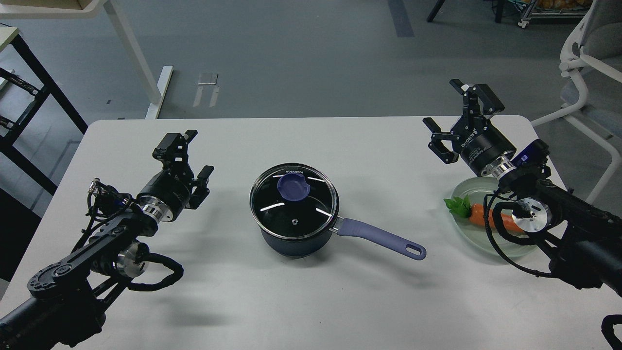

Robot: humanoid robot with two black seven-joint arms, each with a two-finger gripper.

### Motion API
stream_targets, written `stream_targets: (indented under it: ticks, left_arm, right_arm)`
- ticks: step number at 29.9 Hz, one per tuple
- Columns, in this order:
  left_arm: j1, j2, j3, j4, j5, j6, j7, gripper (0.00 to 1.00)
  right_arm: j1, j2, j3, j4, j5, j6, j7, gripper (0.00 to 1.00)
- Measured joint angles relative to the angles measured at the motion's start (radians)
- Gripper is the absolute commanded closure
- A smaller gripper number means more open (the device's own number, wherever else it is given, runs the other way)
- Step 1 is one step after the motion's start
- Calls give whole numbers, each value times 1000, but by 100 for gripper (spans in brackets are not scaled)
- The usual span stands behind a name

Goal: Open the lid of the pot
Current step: 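Move the right gripper toward the lavender saucepan handle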

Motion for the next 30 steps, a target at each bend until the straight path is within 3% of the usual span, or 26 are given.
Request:
stream_targets:
  ticks: [6, 10, 21, 25, 30]
  left_arm:
    - [2, 1, 1, -9, 13, 0, 1, 1]
    - [2, 2, 7, -10, 10, -2, 1, 1]
    - [-3, 11, 2, -14, 0, -5, -9, 1]
    - [-4, 21, 1, -29, 0, 0, -11, 1]
    - [-4, 42, 0, -51, 0, 1, -11, 1]
  right_arm:
    - [3, -9, 0, 19, -2, 0, 0, 0]
    - [6, -108, -2, 123, -76, 0, 0, 0]
    - [66, -494, 0, 616, -688, 1, 0, 0]
    - [137, -530, -39, 723, -927, 6, 0, 0]
    - [332, -491, -274, 765, -1221, 8, 0, 0]
